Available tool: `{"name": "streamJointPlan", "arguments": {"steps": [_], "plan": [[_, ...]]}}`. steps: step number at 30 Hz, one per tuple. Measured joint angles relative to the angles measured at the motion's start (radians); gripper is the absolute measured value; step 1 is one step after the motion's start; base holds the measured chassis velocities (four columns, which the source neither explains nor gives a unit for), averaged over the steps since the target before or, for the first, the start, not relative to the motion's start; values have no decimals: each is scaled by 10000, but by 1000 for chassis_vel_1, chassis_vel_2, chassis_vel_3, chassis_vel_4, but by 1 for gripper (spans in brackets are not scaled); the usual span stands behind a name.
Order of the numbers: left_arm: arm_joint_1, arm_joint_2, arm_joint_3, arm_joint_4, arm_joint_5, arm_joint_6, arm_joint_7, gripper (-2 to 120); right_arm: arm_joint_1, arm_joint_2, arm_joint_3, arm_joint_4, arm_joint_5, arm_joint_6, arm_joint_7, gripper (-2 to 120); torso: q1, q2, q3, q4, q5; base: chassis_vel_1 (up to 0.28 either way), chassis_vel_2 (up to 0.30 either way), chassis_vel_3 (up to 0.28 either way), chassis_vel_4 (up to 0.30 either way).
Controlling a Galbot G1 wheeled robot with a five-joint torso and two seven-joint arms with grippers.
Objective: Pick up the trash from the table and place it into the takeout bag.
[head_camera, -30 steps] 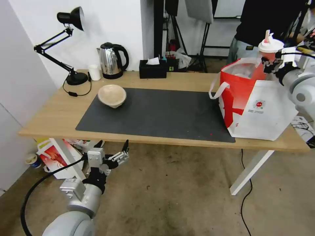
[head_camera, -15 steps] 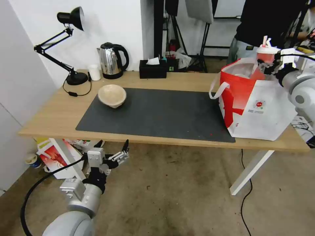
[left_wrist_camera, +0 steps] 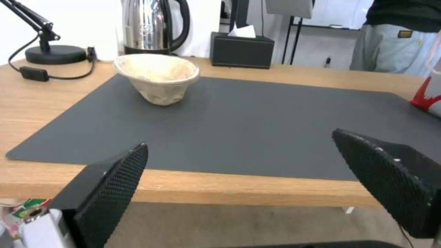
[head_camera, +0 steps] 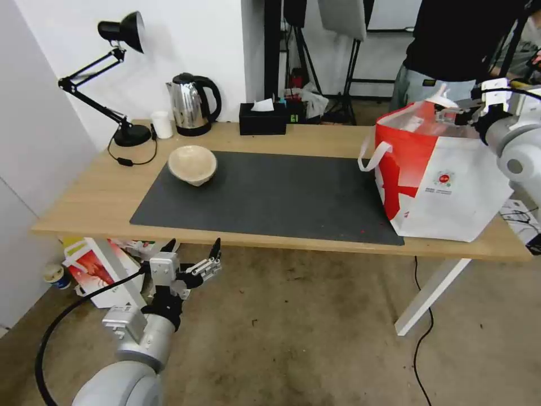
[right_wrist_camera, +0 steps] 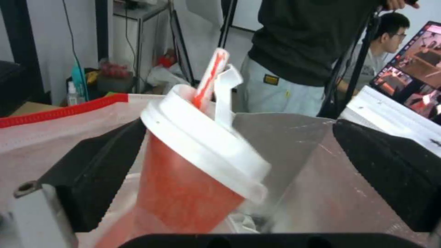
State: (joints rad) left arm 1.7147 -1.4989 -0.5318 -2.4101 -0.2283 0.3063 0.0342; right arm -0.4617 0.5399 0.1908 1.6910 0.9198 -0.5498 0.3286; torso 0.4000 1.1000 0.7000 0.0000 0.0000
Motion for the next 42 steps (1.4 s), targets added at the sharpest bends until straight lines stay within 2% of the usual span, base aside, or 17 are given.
{"name": "streamJointPlan", "arguments": {"steps": [18,24,26,31,42], "plan": [[-27,-17,-11,20,-1,6,-12,100,152,-170,-76,79,-7,-198,103,100,0,0,0,0,0,0,0,0,0],[-42,-9,-31,-1,-1,9,-14,100,232,-320,-71,224,17,-870,65,100,0,0,0,0,0,0,0,0,0],[-56,-9,-36,-4,-1,13,-14,100,338,-470,-81,403,374,-1581,90,100,0,0,0,-1,1,0,0,0,0],[-81,-15,-36,-4,-1,20,-17,100,609,-710,-394,301,858,-1765,313,100,0,0,0,0,0,0,0,0,0],[-100,-5,-40,-18,-7,26,-18,100,544,-790,-472,260,936,-1758,352,100,1,0,0,0,0,0,0,0,0]]}}
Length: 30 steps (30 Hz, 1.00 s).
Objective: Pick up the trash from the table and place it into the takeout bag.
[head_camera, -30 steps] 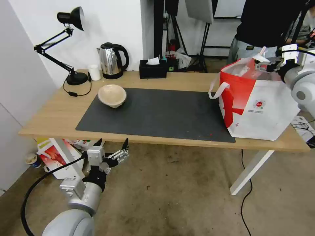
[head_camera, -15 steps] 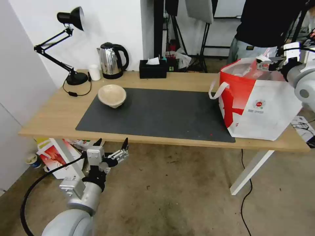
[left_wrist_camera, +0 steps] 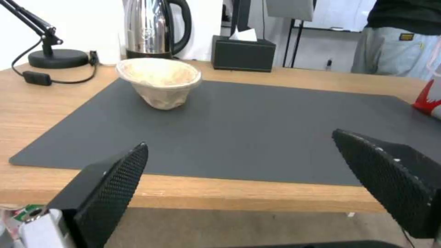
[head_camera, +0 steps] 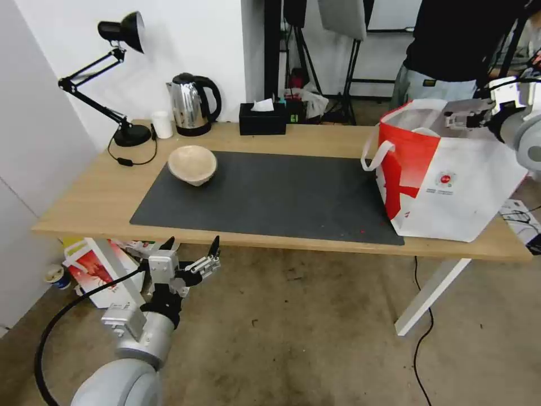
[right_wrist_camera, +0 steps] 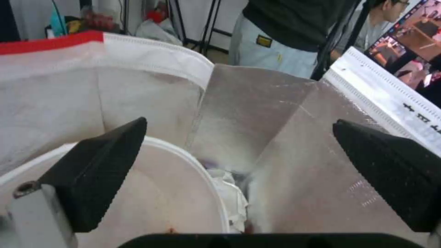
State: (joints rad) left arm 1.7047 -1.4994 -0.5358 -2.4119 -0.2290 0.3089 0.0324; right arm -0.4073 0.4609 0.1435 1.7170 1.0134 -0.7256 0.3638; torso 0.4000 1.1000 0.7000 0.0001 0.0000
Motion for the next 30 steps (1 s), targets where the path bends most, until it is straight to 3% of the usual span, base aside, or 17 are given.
{"name": "streamJointPlan", "arguments": {"steps": [20,23,25,27,29,30], "plan": [[12,-30,5,-48,0,5,0,100,-333,276,402,637,178,162,365,100,0,0,0,-1,0,0,0,0,0],[14,-26,-10,-48,0,5,0,100,-553,394,585,829,185,531,435,100,0,0,0,-1,-1,0,0,0,0],[15,-33,-19,-48,0,5,0,100,-807,588,756,1003,220,1580,448,100,0,0,0,-1,-1,0,0,0,0],[15,-35,-19,-48,1,5,0,100,-843,621,776,1017,225,1800,429,100,0,0,0,-1,-1,0,0,0,0],[27,-61,-16,-48,4,5,2,100,-1197,837,958,1201,234,3223,166,100,0,0,0,1,0,0,0,0,0],[27,-61,-16,-48,4,5,2,100,-1197,837,958,1201,234,3223,166,100,0,0,0,1,0,0,0,0,0]]}}
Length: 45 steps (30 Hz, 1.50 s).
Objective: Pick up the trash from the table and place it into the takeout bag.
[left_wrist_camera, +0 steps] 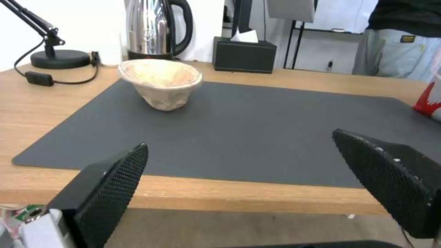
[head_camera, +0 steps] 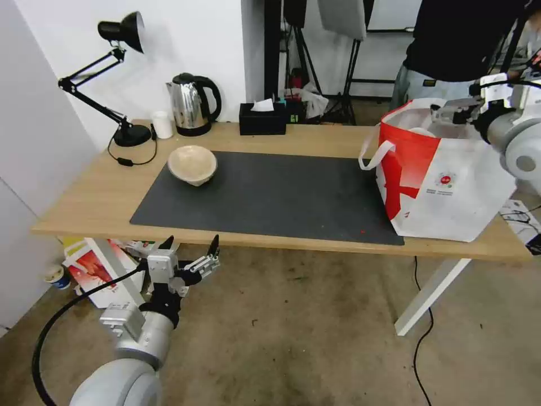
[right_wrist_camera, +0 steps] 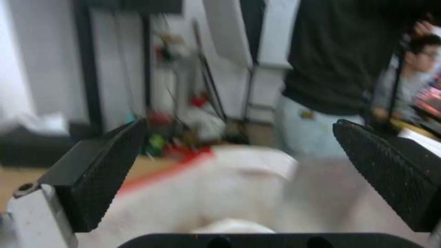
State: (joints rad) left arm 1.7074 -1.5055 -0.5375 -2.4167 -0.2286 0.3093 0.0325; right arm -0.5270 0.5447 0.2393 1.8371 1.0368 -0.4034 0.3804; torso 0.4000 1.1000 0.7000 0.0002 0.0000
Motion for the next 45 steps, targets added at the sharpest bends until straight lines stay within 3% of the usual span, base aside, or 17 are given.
{"name": "streamJointPlan", "arguments": {"steps": [3,13,21,33,43,45], "plan": [[10,-9,-3,0,1,-2,1,100,-502,239,382,325,-2,972,-290,100,0,0,0,-1,-1,0,0,0,0],[42,-54,-17,0,20,-18,3,100,-2857,1070,2008,1943,-226,1930,-596,100,0,0,0,-2,0,0,0,0,0],[63,-115,20,0,61,-34,4,100,-3915,1520,2454,2986,-451,2882,-998,100,-1,1,-1,-2,-1,0,0,0,0],[162,-163,21,-109,90,-54,8,100,-5445,2179,2349,4456,-1130,3722,-1298,100,-1,1,0,-2,-1,0,0,0,0],[276,-209,11,-221,113,-58,9,100,-6831,2781,1512,5030,-2002,4812,-1816,100,-2,1,0,-2,-1,0,0,0,0],[296,-225,6,-259,120,-59,9,100,-7165,3050,1000,5055,-2602,5475,-1833,100,-1,1,0,-1,-1,0,0,0,0]]}}
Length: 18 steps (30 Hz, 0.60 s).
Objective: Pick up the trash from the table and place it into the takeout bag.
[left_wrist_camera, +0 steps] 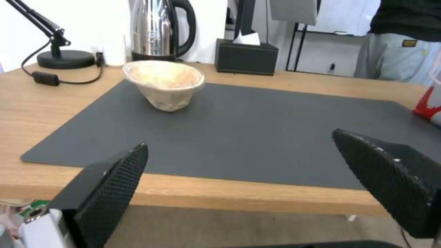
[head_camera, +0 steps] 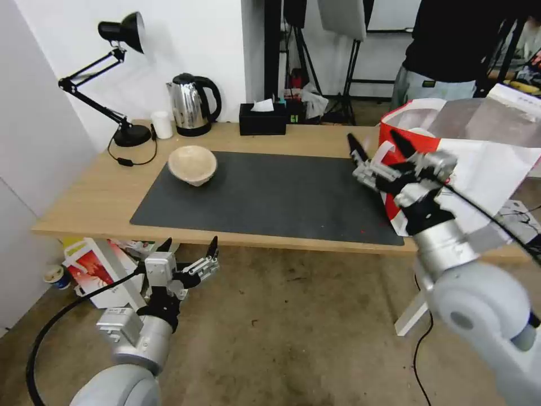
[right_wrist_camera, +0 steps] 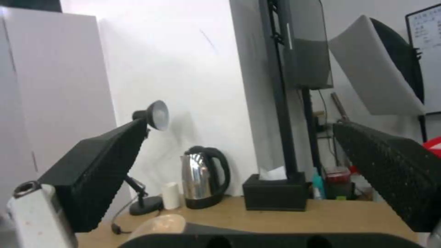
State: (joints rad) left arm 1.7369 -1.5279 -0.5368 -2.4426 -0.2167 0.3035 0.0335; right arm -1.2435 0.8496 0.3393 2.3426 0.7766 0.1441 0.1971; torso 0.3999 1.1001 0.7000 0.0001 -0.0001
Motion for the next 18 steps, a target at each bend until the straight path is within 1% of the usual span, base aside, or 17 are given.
{"name": "streamJointPlan", "arguments": {"steps": [2,3,6,8,10,11,12,13,15,16,17,18], "plan": [[18,-12,-9,-12,2,-5,0,100,-234,210,-140,23,-391,292,114,100,0,0,0,1,0,0,0,0,0],[18,-12,-9,-12,2,-5,0,100,-234,210,-140,23,-391,292,114,100,0,0,0,1,0,0,0,0,0],[33,-17,-12,-12,4,-13,0,100,-784,627,-296,112,-1152,716,484,100,0,0,0,-2,1,0,0,0,0],[32,-15,-12,-13,4,-14,0,100,-908,718,-320,130,-1359,777,601,100,0,0,0,-1,1,0,0,0,0],[-3,-14,-17,-10,4,-17,0,100,-1548,1125,-453,211,-2443,1022,1343,100,0,0,0,-1,1,0,0,0,0],[-11,-14,-17,-6,5,-17,0,100,-1723,1217,-489,244,-2747,1054,1587,100,0,0,0,-2,2,0,0,0,0],[-11,-14,-17,-6,5,-17,0,100,-1723,1217,-489,244,-2747,1054,1587,100,0,0,0,-2,2,0,0,0,0],[-27,-13,-14,9,5,-19,1,100,-2179,1386,-562,299,-3452,1075,2153,100,0,0,-1,-2,0,0,0,0,0],[-37,-14,-10,24,5,-20,2,100,-2652,1524,-621,319,-4157,1075,2679,100,0,0,-1,-1,0,0,0,0,0],[-37,-14,-10,24,5,-20,2,100,-2652,1524,-621,319,-4157,1075,2679,100,0,0,-1,-1,0,0,0,0,0],[-53,-11,-9,38,5,-22,2,100,-3152,1657,-691,320,-4906,1060,3180,100,0,0,-1,-2,1,0,0,0,0],[-62,-5,-8,47,4,-23,3,100,-3359,1717,-725,311,-5232,1020,3445,100,0,0,-1,-3,1,0,0,0,0]]}}
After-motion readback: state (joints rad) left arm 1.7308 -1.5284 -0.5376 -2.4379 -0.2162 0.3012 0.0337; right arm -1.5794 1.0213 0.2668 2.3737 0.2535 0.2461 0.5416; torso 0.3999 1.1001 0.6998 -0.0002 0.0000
